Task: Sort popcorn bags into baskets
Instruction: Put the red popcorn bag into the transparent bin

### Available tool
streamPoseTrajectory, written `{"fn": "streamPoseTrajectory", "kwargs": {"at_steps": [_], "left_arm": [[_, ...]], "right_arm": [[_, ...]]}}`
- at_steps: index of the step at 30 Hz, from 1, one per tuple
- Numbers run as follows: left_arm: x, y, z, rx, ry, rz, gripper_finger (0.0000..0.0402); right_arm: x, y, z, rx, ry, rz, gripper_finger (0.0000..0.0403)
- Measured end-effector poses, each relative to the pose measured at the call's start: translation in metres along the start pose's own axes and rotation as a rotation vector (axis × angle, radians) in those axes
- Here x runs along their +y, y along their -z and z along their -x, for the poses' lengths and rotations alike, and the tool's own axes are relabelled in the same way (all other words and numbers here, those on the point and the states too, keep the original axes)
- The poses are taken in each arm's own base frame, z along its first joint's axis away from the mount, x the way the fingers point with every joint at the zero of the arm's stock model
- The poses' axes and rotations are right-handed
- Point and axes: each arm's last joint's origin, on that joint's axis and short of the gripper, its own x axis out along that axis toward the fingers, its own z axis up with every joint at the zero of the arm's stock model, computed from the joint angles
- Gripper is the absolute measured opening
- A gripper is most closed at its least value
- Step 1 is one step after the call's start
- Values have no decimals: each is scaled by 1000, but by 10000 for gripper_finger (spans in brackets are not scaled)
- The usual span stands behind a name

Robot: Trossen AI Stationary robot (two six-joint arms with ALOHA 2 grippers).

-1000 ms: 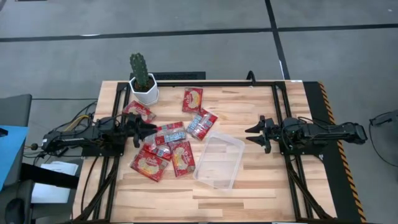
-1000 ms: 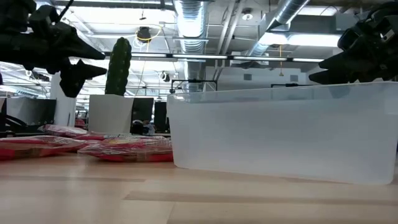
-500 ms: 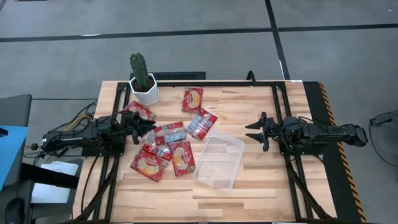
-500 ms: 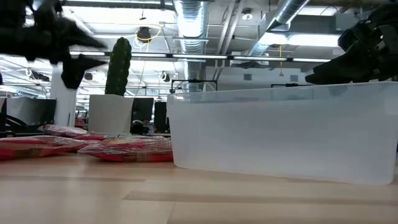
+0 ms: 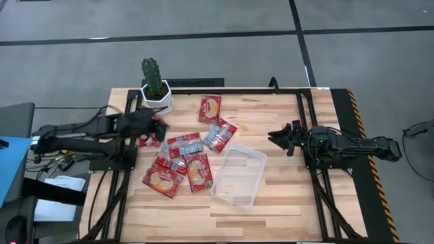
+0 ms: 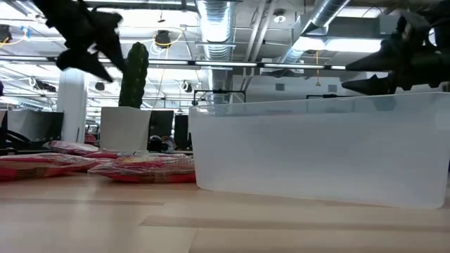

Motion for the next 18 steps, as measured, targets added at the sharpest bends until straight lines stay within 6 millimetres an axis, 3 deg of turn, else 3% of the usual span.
{"fn": "streamPoseTrajectory", "kwargs": {"at_steps": [2,5,11,18], "left_arm": [[-2,-9,-10,54,-100,10,220],[0,-15,-31,191,-102,48,220],[27,-24,-70,366,-187,156,220],[57,-23,-71,409,-437,243,220]], "right_arm": [[0,-2,0,-16,-1,-83,199],[1,-3,0,-31,-16,-227,201],[1,-4,0,-31,-21,-359,205],[1,-3,0,-27,-20,-358,204]]}}
